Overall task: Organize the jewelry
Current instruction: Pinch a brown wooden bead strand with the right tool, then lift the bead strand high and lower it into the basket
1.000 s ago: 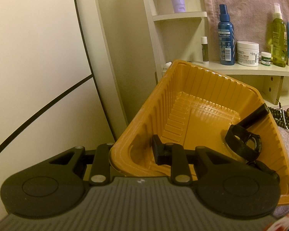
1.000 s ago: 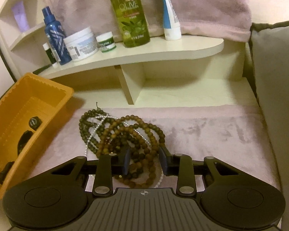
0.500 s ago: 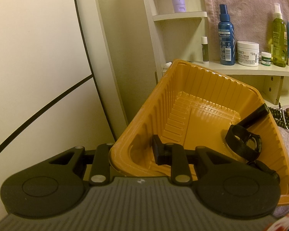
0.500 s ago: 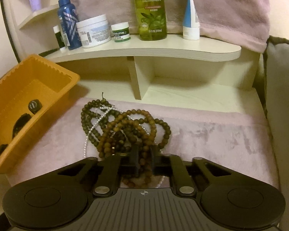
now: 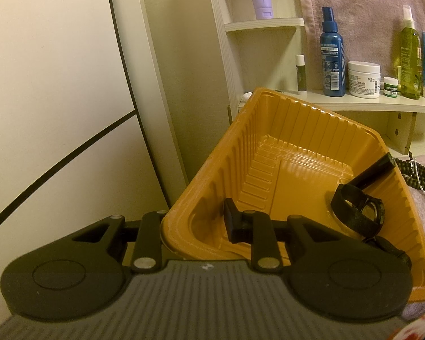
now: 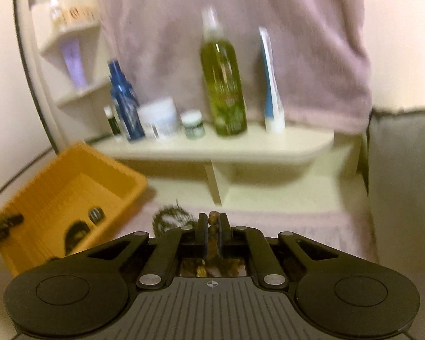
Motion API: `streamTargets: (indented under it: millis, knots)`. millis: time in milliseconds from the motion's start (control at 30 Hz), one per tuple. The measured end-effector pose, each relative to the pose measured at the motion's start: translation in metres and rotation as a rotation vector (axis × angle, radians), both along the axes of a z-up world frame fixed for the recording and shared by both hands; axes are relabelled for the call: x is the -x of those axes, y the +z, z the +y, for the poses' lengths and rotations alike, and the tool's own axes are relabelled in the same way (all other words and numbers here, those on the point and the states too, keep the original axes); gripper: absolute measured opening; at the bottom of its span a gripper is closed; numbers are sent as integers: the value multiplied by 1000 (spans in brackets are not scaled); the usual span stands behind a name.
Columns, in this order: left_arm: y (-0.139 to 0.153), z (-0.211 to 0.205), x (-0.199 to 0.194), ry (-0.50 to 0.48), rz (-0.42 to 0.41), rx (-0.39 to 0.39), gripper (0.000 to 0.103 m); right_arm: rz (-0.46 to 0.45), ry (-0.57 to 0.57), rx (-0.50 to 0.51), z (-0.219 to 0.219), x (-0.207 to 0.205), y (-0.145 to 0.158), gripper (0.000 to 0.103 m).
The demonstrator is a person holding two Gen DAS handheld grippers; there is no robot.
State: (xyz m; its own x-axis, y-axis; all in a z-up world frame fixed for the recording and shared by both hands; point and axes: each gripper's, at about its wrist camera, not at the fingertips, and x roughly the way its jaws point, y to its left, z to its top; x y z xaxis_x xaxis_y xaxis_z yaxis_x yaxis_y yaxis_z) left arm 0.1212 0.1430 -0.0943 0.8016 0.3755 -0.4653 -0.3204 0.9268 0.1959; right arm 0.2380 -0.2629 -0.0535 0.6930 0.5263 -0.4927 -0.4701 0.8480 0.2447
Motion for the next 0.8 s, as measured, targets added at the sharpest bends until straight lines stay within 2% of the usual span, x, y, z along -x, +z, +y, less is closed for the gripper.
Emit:
streamTargets:
  millis: [400,800]
  knots:
    - [0,-1,1,-4,-2,-4,23,-116,34,-27,3,18,69,7]
    - [1,-1,3,-16,-8,-8,23,-175,62,-37,8,38,109,7]
